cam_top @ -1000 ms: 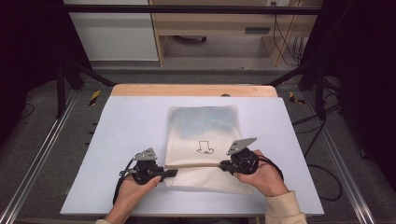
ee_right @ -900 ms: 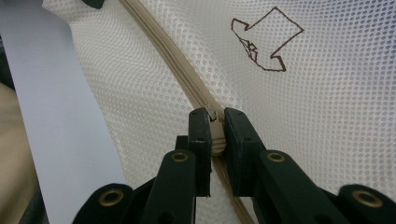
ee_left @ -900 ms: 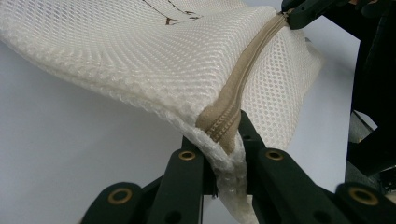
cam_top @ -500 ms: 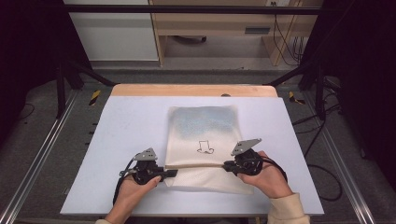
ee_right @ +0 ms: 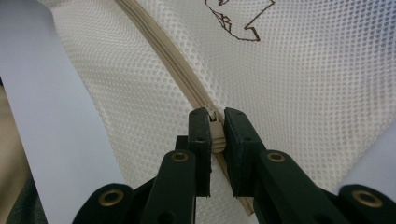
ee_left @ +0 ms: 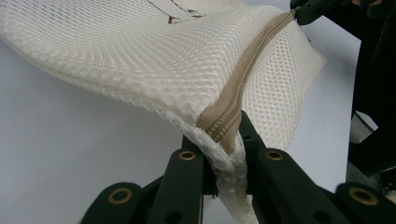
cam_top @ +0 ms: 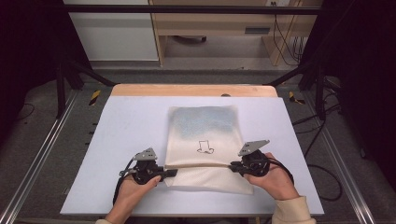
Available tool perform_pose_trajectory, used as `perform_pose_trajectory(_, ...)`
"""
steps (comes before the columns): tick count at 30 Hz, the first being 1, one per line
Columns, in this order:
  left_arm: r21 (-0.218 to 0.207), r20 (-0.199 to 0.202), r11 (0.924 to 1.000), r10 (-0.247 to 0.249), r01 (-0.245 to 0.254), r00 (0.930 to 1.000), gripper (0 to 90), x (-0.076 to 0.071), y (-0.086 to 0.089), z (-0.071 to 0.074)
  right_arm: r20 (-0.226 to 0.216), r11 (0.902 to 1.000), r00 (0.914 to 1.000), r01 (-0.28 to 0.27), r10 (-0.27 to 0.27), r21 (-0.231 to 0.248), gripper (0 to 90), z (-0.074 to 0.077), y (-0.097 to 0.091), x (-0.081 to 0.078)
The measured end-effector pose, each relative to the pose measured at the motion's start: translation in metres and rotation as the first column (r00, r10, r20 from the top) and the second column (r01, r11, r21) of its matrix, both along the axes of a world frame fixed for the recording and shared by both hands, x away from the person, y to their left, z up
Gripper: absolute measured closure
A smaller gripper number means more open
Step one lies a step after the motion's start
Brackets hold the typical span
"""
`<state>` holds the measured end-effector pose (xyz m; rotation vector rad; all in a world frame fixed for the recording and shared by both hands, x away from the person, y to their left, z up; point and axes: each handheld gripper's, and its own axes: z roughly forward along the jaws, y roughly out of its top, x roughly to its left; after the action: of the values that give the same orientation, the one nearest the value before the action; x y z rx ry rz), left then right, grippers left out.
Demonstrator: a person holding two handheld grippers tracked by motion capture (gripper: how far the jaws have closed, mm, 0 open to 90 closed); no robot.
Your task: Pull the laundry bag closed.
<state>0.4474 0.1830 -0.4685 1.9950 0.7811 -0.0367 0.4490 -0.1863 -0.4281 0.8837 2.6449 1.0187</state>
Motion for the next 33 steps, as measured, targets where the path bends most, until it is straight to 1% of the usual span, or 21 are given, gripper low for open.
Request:
perform_pose_trajectory(1, -0.001, 0.0, 1.0, -0.001, 0.001, 1.0, 83.4, 0.0, 0.0, 0.0, -0.004, 1.0, 1.0, 0.007, -0.007, 0.004, 81.9, -0.001, -0.002, -0.001)
perform_pose_trajectory(5, -0.001, 0.0, 1.0, -0.001, 0.001, 1.0, 83.4, 0.0, 0.0, 0.0, -0.003, 1.0, 1.0, 0.007, -0.007, -0.003, 81.9, -0.001, -0.003, -0.002)
perform_pose_trajectory(6, -0.001, 0.001, 1.0, 0.0, 0.0, 1.0, 83.4, 0.0, 0.0, 0.0, -0.003, 1.0, 1.0, 0.006, -0.006, 0.004, 81.9, -0.002, -0.004, -0.002)
perform_pose_trajectory(22, 0.001, 0.0, 1.0, -0.005, 0.005, 1.0, 83.4, 0.0, 0.0, 0.0, -0.005, 0.9999, 0.9999, 0.012, -0.012, 0.009, 81.8, -0.002, -0.007, -0.004)
perform_pose_trajectory(23, 0.001, 0.0, 1.0, -0.005, 0.005, 1.0, 83.4, 0.0, 0.0, 0.0, -0.006, 0.9999, 0.9998, 0.017, -0.017, 0.003, 81.8, -0.003, -0.007, -0.005)
perform_pose_trajectory(29, 0.0, 0.0, 1.0, -0.004, 0.004, 1.0, 83.4, 0.0, 0.0, 0.0, -0.012, 0.9996, 0.9996, 0.025, -0.025, 0.012, 81.9, -0.005, -0.011, -0.005)
perform_pose_trajectory(33, 0.0, 0.004, 1.0, -0.001, 0.001, 1.0, 83.4, 0.0, 0.0, 0.001, -0.013, 0.9995, 0.9994, 0.031, -0.031, 0.007, 81.9, -0.006, -0.014, -0.005)
